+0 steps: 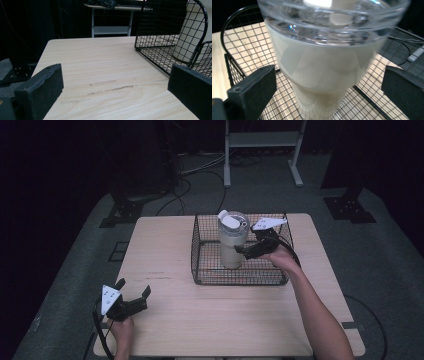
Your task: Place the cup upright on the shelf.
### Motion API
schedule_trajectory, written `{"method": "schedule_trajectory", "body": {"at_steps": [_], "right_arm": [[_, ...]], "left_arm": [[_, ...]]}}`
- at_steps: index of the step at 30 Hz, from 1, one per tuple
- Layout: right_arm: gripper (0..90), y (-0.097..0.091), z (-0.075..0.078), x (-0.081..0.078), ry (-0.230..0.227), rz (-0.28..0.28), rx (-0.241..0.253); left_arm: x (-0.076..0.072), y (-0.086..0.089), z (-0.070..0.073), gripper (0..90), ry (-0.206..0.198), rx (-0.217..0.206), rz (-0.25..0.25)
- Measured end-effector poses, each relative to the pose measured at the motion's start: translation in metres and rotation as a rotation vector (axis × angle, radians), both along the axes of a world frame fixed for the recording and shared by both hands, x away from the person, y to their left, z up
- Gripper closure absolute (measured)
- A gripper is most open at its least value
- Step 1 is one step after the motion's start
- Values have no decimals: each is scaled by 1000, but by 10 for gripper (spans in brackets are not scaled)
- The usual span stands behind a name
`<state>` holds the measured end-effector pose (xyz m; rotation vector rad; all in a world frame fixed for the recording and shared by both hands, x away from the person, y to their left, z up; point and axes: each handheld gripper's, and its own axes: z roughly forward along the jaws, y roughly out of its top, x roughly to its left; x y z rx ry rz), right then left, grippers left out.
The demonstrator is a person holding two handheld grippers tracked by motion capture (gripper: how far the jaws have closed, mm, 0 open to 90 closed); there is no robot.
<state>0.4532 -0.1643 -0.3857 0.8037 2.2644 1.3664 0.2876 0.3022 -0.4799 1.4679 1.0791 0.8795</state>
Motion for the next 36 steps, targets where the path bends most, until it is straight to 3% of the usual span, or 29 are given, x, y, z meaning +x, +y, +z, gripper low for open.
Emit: {"method": "schedule_trajectory", "body": {"at_steps": [6,15,28,36], "right_arm": [[0,-7,8,-14,-17,-38,23],[0,-22,13,-37,-31,-39,52],[0,-49,11,-74,12,-20,127],[0,-57,7,-87,30,-4,116]], "left_arm": [[0,0,0,0,1,0,1],[0,-1,0,0,2,8,3],[0,-2,0,0,0,13,-3],[0,-2,0,0,-4,19,-3]]}}
